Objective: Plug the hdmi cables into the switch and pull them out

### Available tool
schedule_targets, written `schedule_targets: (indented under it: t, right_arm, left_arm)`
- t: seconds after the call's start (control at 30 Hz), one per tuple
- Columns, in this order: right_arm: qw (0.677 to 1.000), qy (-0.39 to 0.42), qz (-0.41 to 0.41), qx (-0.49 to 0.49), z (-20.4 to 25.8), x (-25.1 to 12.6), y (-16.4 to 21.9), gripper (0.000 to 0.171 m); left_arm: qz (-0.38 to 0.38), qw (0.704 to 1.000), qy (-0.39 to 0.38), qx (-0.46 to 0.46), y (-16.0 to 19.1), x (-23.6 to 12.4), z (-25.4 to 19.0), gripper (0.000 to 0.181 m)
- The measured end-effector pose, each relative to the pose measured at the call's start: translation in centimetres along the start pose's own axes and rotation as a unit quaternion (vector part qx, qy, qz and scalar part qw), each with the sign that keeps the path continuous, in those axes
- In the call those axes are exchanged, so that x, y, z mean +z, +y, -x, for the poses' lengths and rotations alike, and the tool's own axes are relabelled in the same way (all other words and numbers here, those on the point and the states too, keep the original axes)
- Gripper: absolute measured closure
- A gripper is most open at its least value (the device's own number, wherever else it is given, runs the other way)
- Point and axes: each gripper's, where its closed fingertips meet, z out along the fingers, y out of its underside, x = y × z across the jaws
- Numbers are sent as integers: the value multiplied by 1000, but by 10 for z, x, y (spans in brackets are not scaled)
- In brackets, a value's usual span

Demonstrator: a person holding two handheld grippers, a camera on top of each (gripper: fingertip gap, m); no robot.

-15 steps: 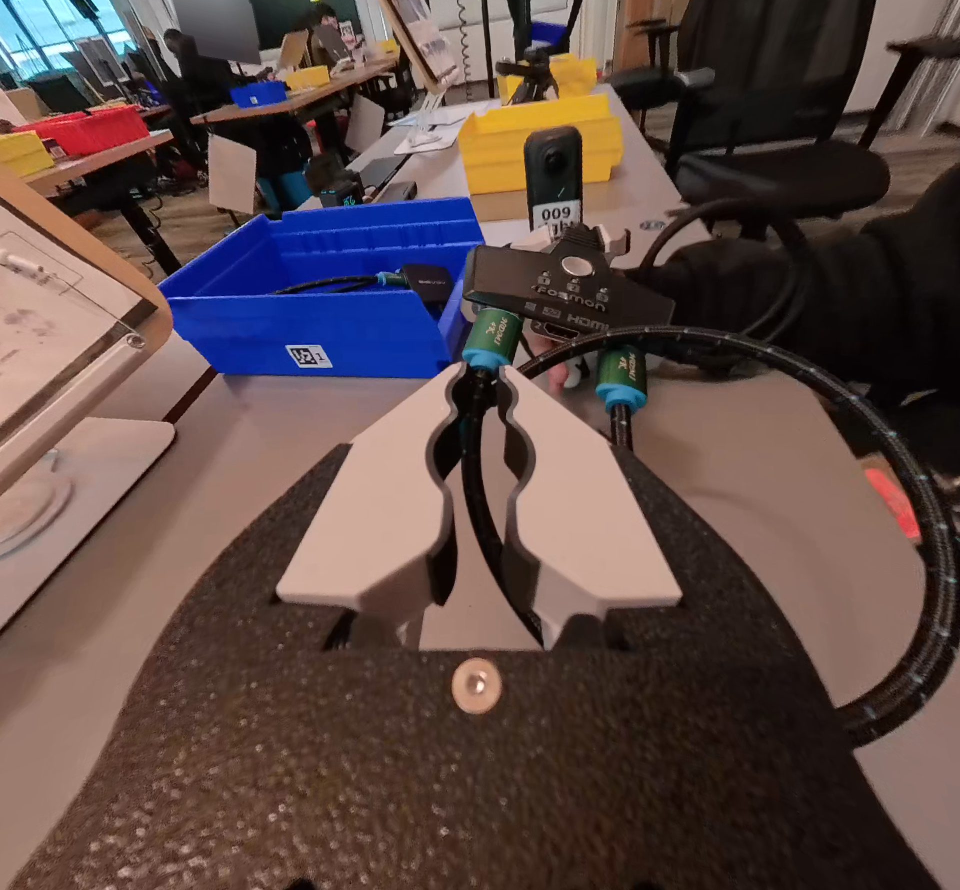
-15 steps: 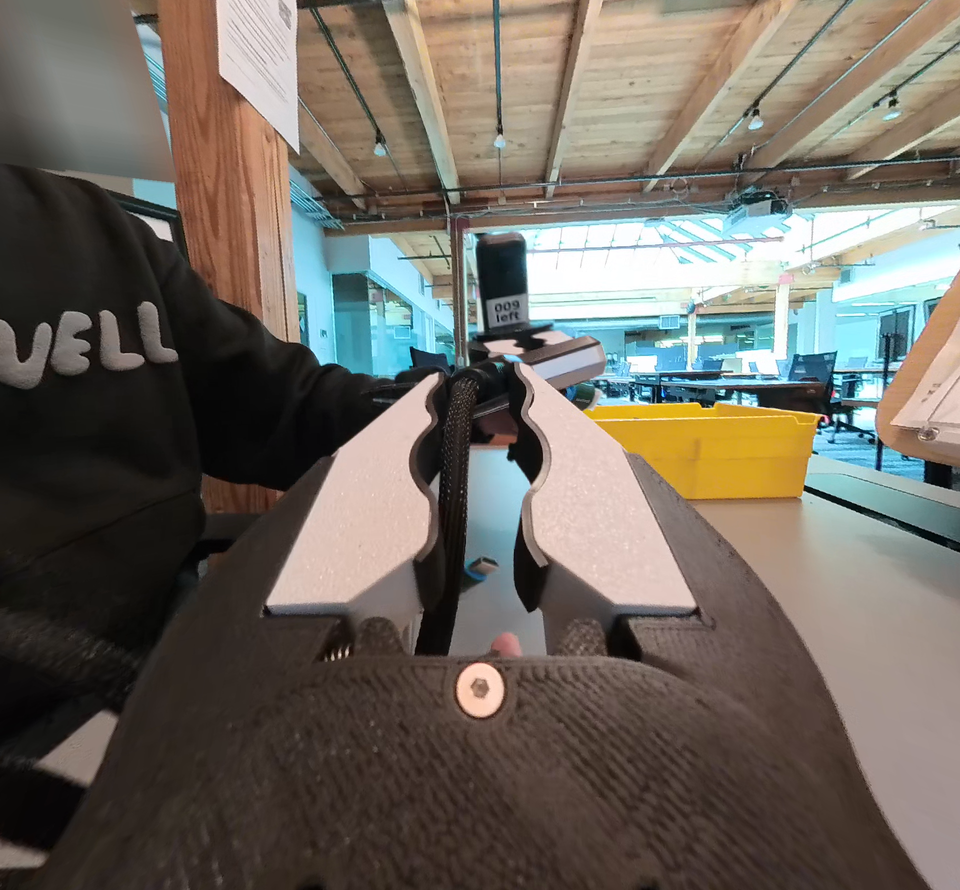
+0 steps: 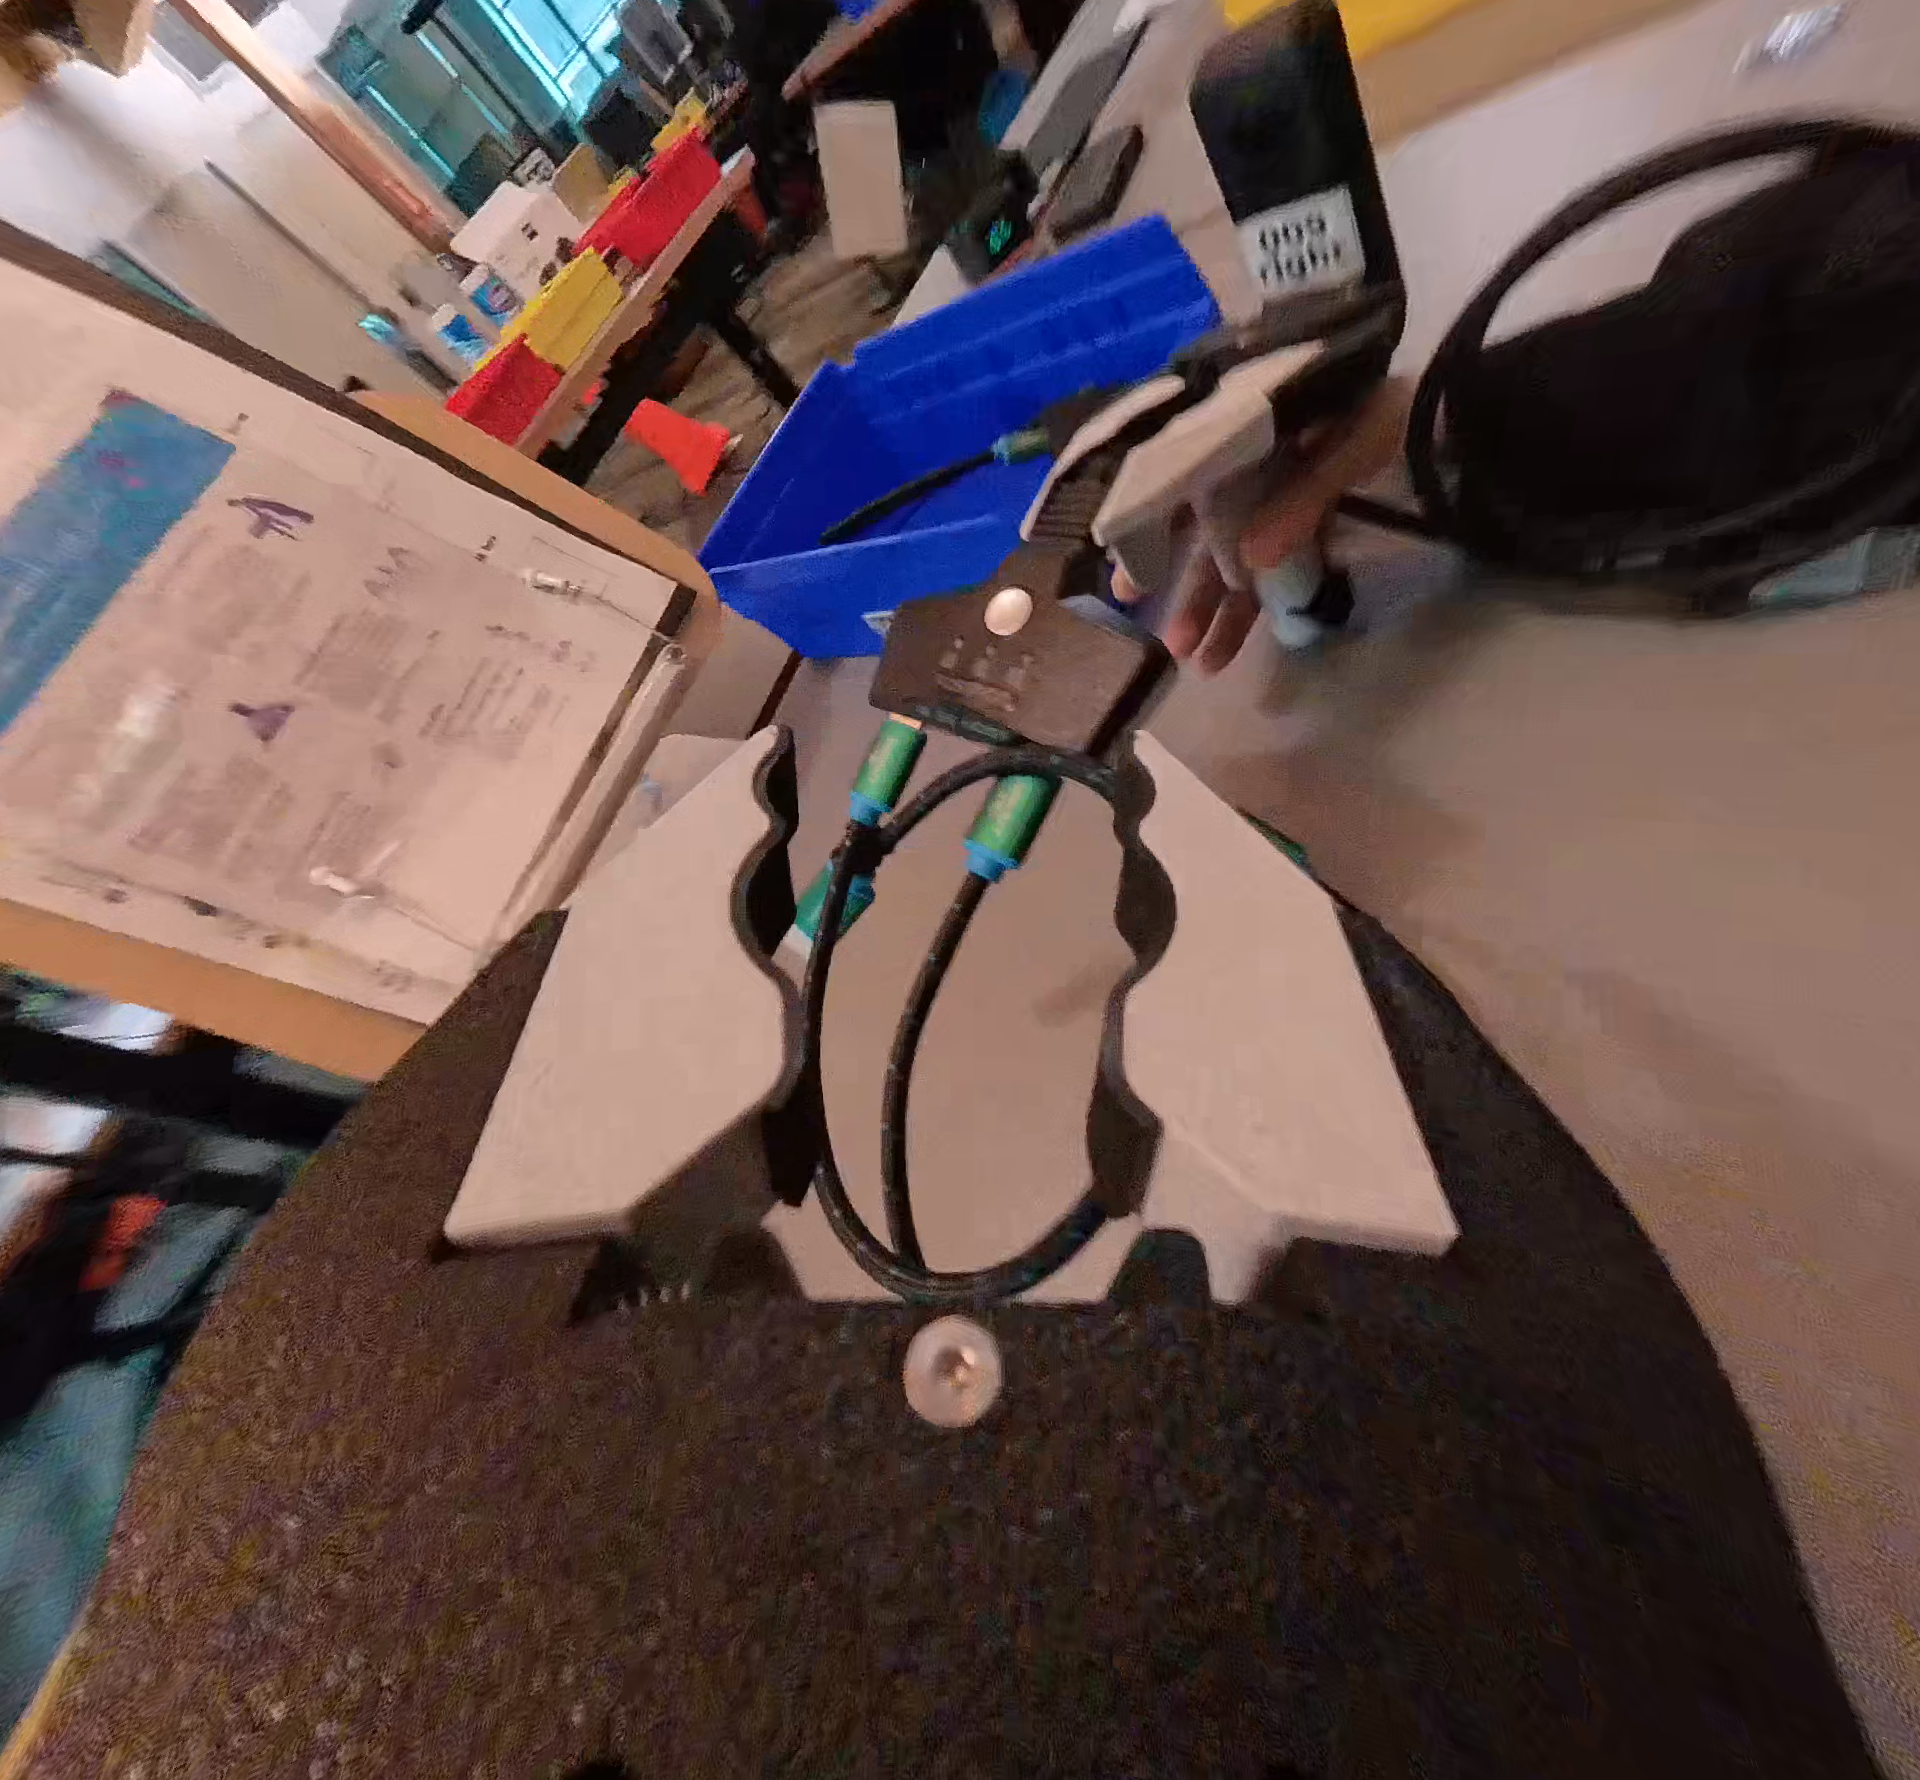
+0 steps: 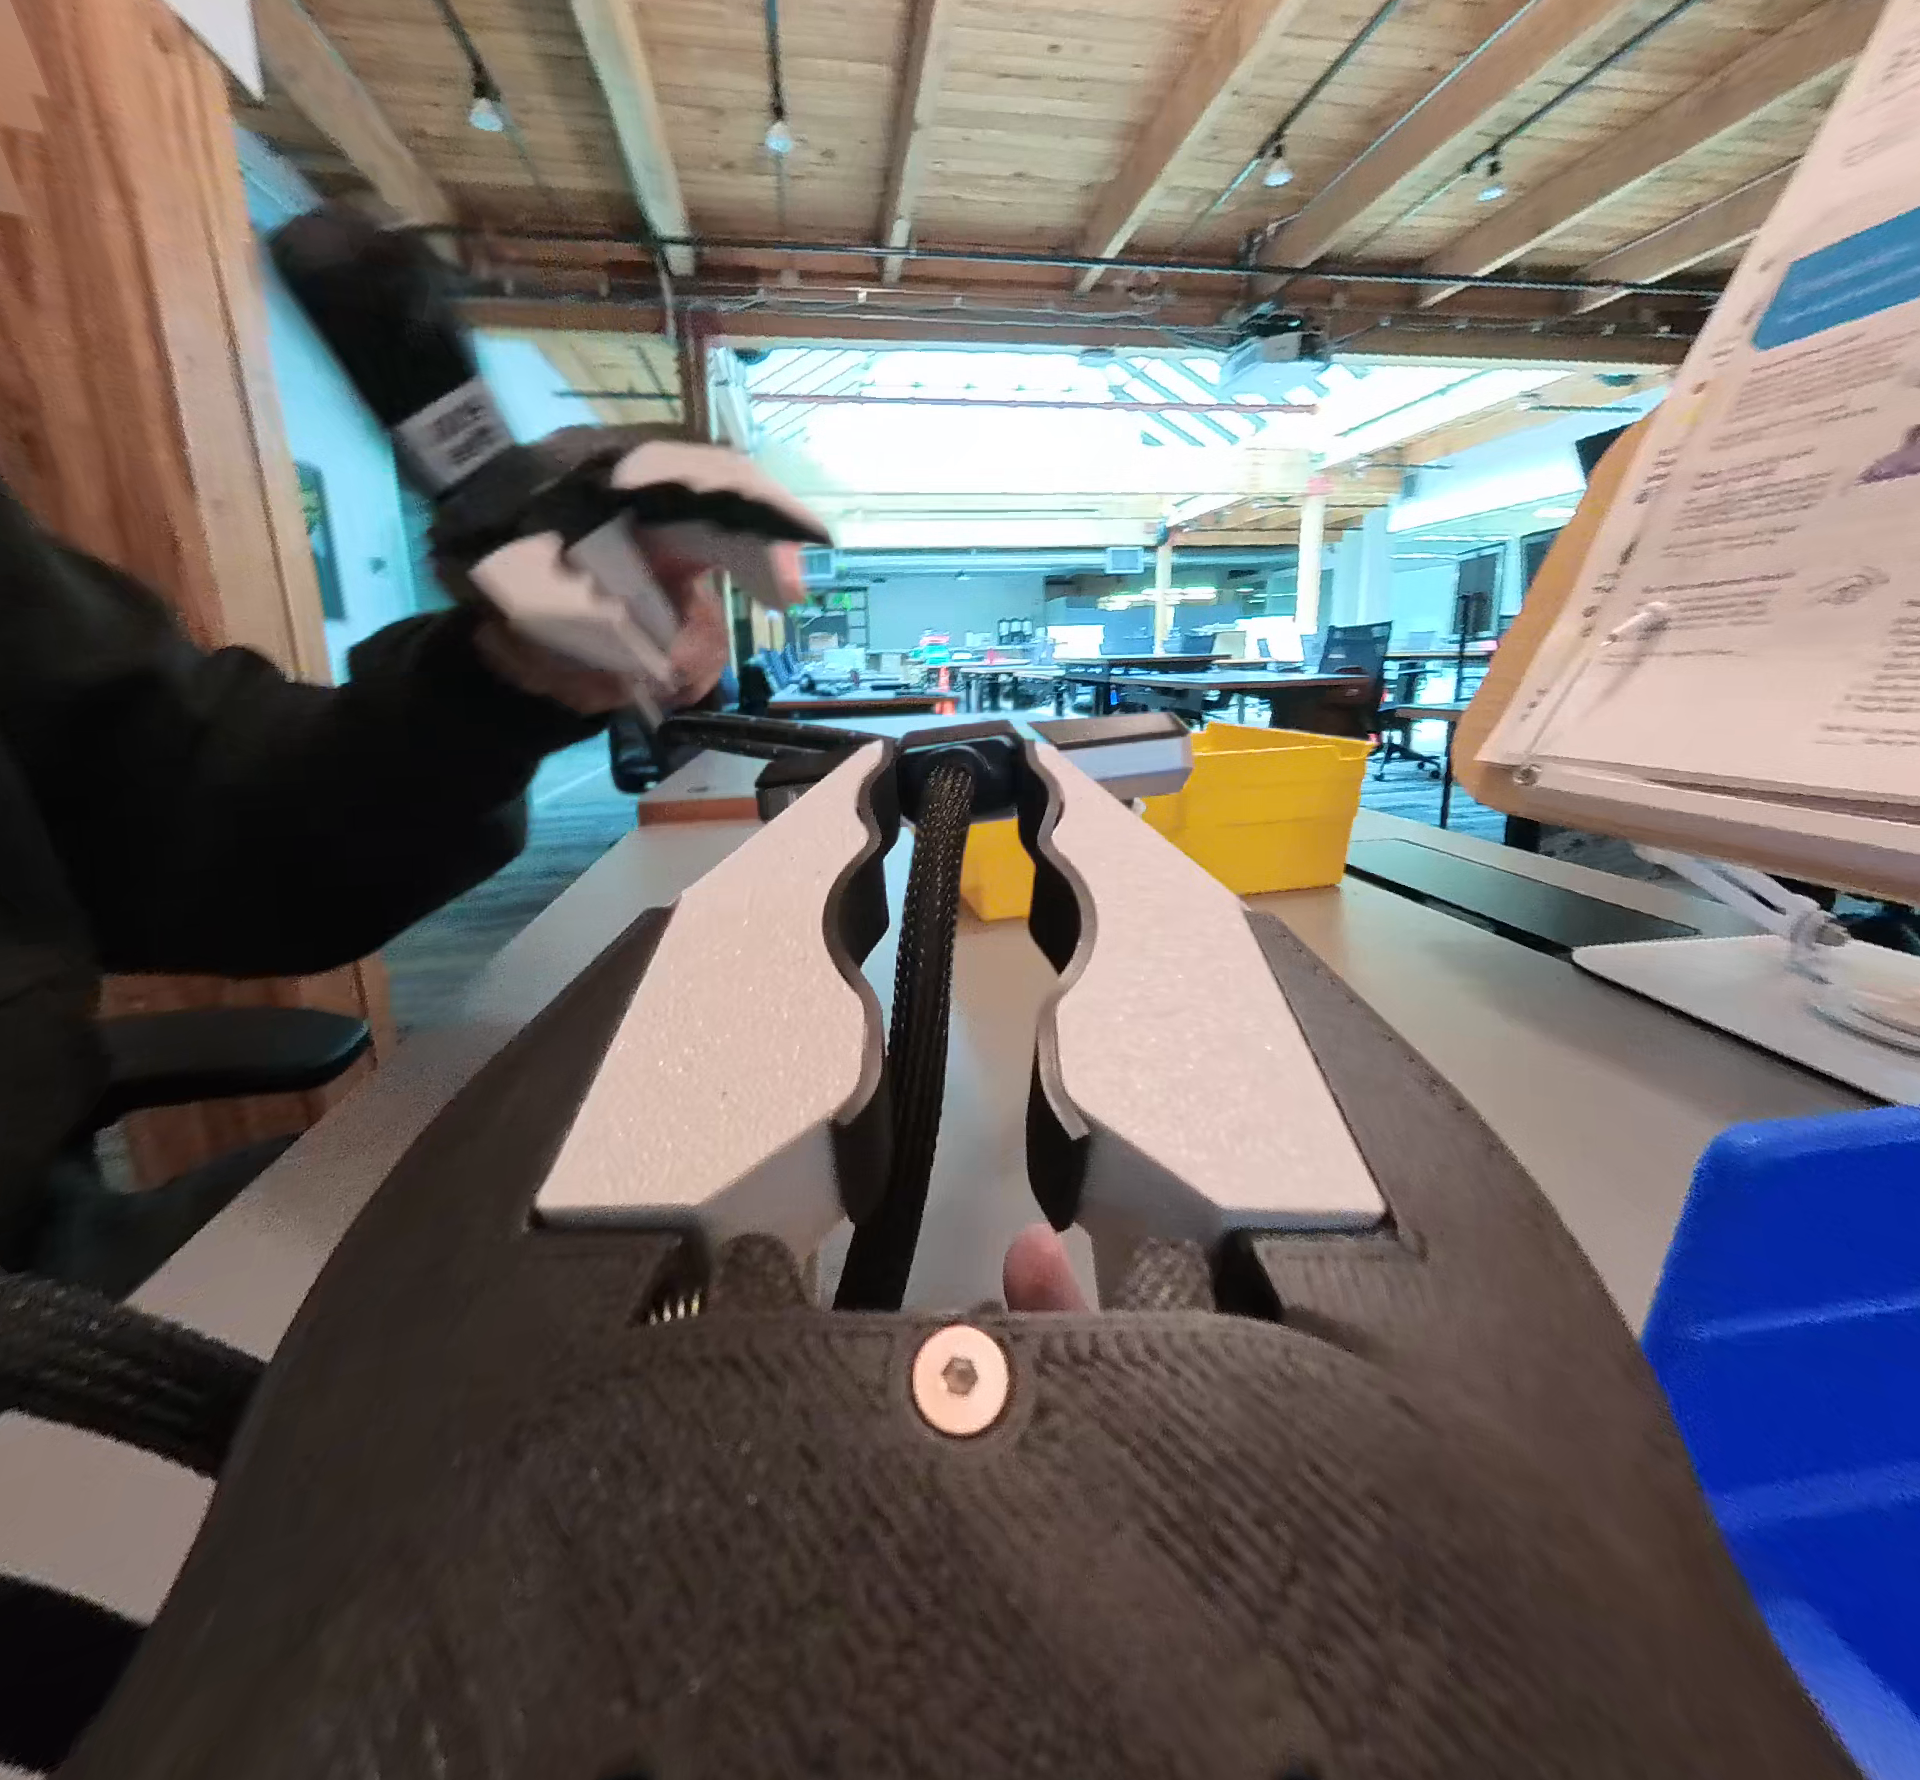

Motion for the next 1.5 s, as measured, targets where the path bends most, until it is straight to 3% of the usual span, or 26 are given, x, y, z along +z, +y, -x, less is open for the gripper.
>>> schedule_targets:
  t: [0.07,0.17,0.3,0.4,0.5,0.6,0.7,0.8,1.03,1.2,1.27,1.37,1.5]
  right_arm:
    - [1000,14,-17,10,-3,2,-5,151]
    - [998,0,-41,44,1,6,-8,150]
    - [996,-31,-38,68,15,12,-4,150]
    - [996,-22,-39,78,11,11,-4,149]
    - [997,-22,-17,68,11,7,-3,148]
    - [999,-12,8,30,14,9,1,133]
    - [1000,12,24,2,8,10,3,148]
    - [999,2,31,11,10,9,4,149]
    - [998,17,49,-22,10,11,7,150]
    - [995,33,75,-52,8,12,6,151]
    - [995,43,64,-65,7,10,-3,151]
    - [994,71,25,-80,-3,2,-35,151]
    - [977,122,-9,-172,-21,-11,-122,151]
  left_arm:
    - [49,989,-71,121,2,11,-20,127]
    - [92,940,-173,279,6,30,-35,130]
    - [101,878,-281,375,-4,46,-27,138]
    - [131,876,-270,377,6,56,-21,163]
    - [138,862,-253,417,5,58,-21,163]
    - [156,847,-224,456,6,60,-20,163]
    - [155,848,-205,464,6,59,-19,164]
    - [153,834,-212,485,3,57,-21,163]
    - [152,839,-214,477,6,57,-21,163]
    - [145,865,-208,432,9,59,-19,162]
    - [116,885,-236,383,-2,53,-13,141]
    - [66,929,-254,260,-18,29,-10,114]
    - [-28,958,-267,103,-31,-16,-3,121]
